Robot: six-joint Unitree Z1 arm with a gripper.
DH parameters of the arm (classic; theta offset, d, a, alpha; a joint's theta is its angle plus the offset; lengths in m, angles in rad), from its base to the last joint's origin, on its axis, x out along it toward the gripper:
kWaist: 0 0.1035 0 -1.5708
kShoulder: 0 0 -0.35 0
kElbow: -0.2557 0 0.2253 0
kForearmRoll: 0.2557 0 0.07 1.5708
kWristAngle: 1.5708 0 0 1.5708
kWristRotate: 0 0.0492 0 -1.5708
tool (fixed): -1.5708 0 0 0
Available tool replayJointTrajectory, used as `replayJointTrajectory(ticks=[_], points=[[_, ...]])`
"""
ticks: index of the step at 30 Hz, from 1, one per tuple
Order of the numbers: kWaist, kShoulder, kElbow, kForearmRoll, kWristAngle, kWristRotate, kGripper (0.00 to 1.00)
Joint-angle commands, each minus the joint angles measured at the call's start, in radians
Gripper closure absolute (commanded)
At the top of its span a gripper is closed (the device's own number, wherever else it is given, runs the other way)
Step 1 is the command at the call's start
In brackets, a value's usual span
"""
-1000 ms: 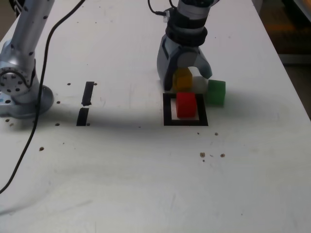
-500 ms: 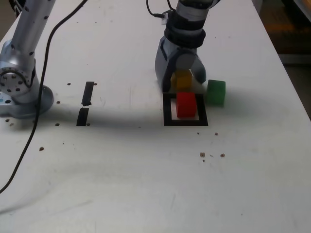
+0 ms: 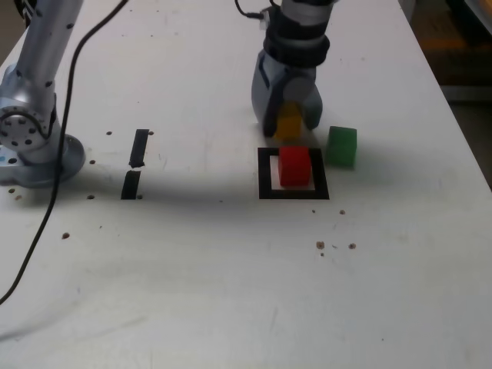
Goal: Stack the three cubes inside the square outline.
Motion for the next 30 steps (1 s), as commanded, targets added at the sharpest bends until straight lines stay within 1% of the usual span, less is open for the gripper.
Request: replayJointTrajectory(ticks=[1, 6, 10, 15, 22, 30], points=[[-0.001, -0.029, 0.001, 0.018, 0.007, -0.008, 0.81], [-0.013, -0.097, 0.002, 0.076, 0.025, -0.031, 0.81], [-0.031, -0.148, -0.003, 0.110, 0.025, -0.043, 0.81], [-0.084, -0.188, -0.014, 0.128, 0.002, -0.067, 0.81], [-0.182, -0.194, -0.038, 0.129, -0.035, -0.115, 0.81], [-0.254, -0.183, -0.057, 0.126, -0.043, -0.155, 0.81]])
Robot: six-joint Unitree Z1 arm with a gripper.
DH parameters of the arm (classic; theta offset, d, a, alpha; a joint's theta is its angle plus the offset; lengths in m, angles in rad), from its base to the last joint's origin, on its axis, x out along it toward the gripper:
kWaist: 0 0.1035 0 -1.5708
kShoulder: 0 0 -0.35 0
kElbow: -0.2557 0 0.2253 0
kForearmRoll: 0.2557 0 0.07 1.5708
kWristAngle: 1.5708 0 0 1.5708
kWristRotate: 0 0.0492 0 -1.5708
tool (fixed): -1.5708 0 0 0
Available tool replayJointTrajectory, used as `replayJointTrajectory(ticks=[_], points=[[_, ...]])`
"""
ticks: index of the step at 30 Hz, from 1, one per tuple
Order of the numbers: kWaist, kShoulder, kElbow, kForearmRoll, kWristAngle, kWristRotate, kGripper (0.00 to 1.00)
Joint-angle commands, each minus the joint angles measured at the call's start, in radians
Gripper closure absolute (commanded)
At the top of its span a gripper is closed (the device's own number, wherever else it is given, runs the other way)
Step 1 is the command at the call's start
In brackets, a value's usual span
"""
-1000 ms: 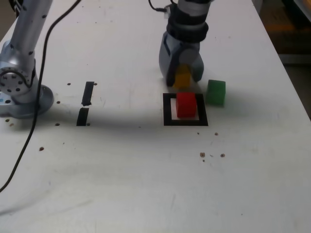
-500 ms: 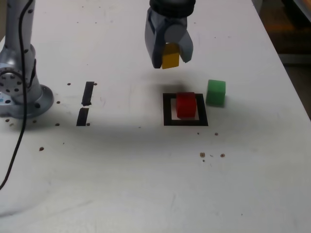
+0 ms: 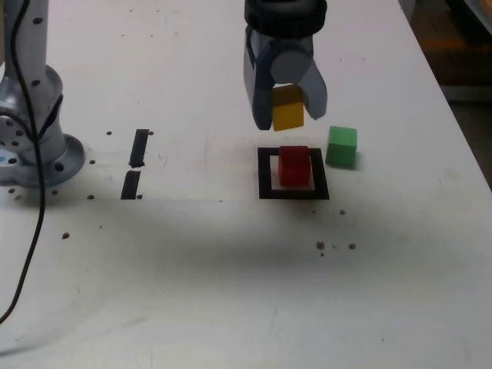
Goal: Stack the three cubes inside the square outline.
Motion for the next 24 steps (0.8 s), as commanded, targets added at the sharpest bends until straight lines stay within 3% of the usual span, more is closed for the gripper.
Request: replayJointTrajectory(ticks=[1, 24], points=[[-0.011, 0.003, -0.002, -0.001, -0.002, -0.007, 0.81], [-0.053, 0.092, 0.002, -0.050, -0.001, -0.019, 0.80]])
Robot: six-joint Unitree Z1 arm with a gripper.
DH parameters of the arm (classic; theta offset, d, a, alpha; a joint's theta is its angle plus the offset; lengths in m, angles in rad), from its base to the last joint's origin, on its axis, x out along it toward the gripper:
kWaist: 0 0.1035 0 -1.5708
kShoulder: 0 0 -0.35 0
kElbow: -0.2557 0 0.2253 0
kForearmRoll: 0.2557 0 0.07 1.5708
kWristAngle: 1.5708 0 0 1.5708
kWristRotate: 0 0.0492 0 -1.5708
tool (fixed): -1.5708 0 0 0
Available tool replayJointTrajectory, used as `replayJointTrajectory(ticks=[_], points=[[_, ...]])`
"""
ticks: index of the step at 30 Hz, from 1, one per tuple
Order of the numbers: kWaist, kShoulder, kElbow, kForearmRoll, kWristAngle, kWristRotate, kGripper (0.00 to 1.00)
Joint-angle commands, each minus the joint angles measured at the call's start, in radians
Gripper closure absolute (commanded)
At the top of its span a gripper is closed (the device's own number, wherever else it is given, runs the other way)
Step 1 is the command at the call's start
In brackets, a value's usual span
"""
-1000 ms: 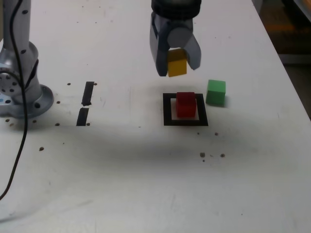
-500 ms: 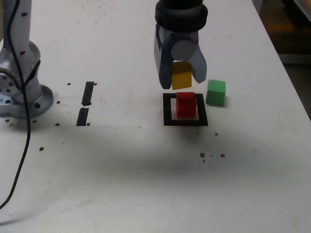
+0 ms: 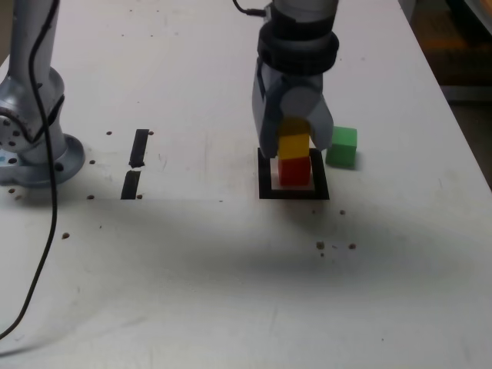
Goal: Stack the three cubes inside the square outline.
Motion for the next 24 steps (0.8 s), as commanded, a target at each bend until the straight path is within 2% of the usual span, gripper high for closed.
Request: replayJointTrajectory(ticks=[1, 7, 13, 20, 24], points=[[-0.002, 0.005, -0.005, -0.006, 0.002, -0.001, 0.80], [-0.004, 0.014, 0.001, -0.017, 0.000, -0.002, 0.73], [-0.004, 0.015, 0.004, -0.016, 0.003, -0.002, 0.72], [-0.004, 0.015, 0.007, -0.016, 0.006, -0.002, 0.67], [-0.004, 0.016, 0.010, -0.015, 0.005, -0.002, 0.60]])
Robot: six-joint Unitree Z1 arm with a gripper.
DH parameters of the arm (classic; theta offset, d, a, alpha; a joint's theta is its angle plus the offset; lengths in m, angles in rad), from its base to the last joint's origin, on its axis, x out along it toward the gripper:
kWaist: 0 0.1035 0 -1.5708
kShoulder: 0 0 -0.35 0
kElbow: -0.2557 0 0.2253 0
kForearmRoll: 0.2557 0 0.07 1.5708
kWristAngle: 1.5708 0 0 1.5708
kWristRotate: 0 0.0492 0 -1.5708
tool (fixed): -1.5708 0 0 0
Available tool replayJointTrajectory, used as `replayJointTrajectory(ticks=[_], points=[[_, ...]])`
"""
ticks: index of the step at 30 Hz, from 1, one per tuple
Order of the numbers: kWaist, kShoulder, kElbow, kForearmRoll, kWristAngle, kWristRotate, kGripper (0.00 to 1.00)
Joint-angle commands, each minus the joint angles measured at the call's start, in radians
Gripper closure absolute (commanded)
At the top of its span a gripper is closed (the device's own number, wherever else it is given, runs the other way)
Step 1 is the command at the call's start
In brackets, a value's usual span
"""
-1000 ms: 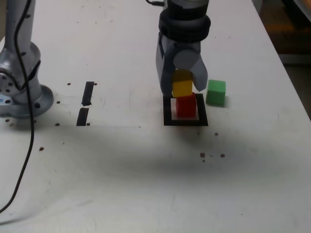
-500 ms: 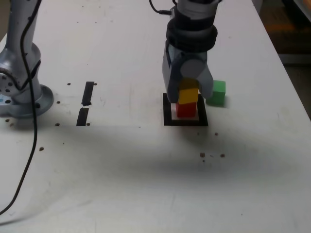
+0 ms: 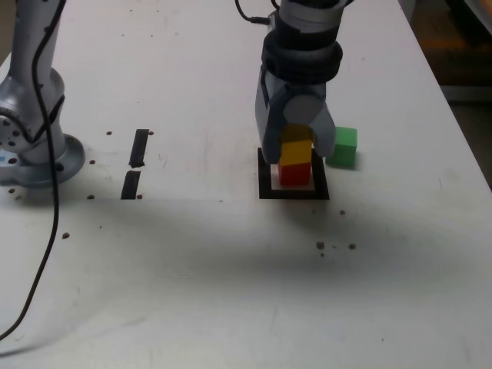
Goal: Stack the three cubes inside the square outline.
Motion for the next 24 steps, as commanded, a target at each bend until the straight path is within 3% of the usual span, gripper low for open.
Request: replayJointTrajectory(ticks=[1, 6, 12, 24], points=[[-0.002, 0.002, 0.003, 0.002, -0.001, -0.001, 0.56], [-0.002, 0.003, 0.007, 0.001, -0.002, -0.001, 0.36], [-0.002, 0.003, 0.007, -0.001, 0.004, -0.001, 0.18], [-0.002, -0.016, 0.008, 0.014, 0.021, -0.001, 0.10]])
